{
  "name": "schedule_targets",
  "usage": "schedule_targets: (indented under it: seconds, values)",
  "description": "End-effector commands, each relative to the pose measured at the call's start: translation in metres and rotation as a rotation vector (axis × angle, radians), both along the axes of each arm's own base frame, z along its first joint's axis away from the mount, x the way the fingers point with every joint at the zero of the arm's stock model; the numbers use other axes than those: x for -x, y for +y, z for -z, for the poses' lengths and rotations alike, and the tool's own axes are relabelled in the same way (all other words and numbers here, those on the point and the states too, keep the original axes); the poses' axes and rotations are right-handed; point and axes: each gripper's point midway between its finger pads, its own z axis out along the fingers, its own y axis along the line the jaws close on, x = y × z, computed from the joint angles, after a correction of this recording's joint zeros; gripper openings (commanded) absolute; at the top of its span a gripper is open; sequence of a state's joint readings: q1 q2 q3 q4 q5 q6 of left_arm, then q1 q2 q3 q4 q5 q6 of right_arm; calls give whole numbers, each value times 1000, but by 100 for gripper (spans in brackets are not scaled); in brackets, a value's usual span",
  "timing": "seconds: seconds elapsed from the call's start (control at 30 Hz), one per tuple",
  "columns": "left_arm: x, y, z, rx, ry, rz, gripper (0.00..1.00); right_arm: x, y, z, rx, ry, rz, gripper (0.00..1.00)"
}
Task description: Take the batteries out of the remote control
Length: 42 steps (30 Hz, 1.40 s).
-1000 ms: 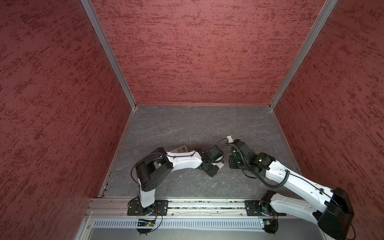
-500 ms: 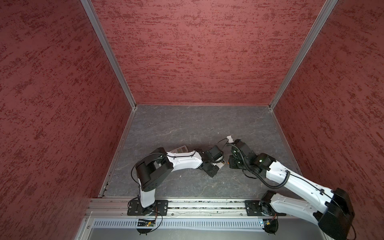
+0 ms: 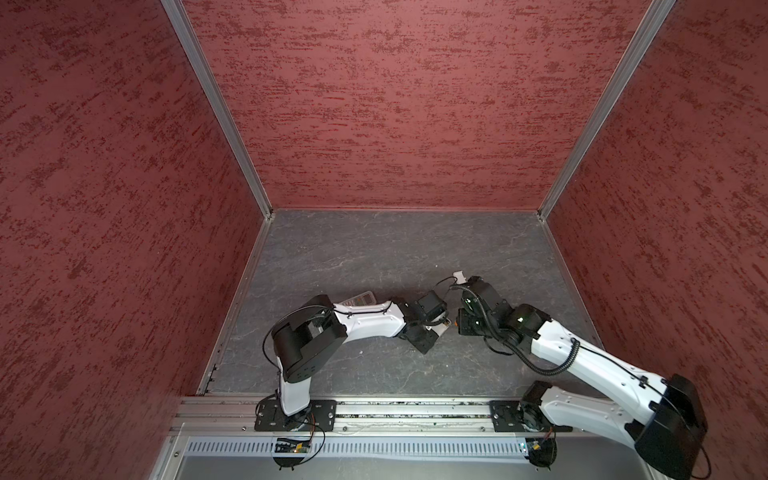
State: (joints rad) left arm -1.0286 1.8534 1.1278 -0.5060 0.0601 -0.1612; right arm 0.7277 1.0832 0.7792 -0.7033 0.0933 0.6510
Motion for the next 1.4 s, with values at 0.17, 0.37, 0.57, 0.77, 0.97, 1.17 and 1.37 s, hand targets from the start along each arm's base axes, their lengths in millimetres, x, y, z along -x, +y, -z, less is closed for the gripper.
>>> schedule_targets:
  seconds: [0.17,0.37,0.57,0.77,0.97,1.17,1.37]
  values:
    - [43,53,59,-236,173,32,31,-28,18,-47,-107,-155,24,0]
    - [43,53,60,-241,171,34,30,-27,16,-49,-116,-160,36,0]
    - [40,55,58,-247,157,28,30,-18,4,-29,-19,-94,22,0]
    - [38,59,57,-256,148,20,30,-8,-4,-16,57,-50,-25,0]
    - [38,58,56,-254,146,20,30,-6,-8,-11,62,-48,-11,0]
    - [39,59,57,-259,149,25,30,-6,-8,-4,57,-38,1,0]
    - [39,59,57,-258,149,23,30,-5,-11,0,59,-31,14,0]
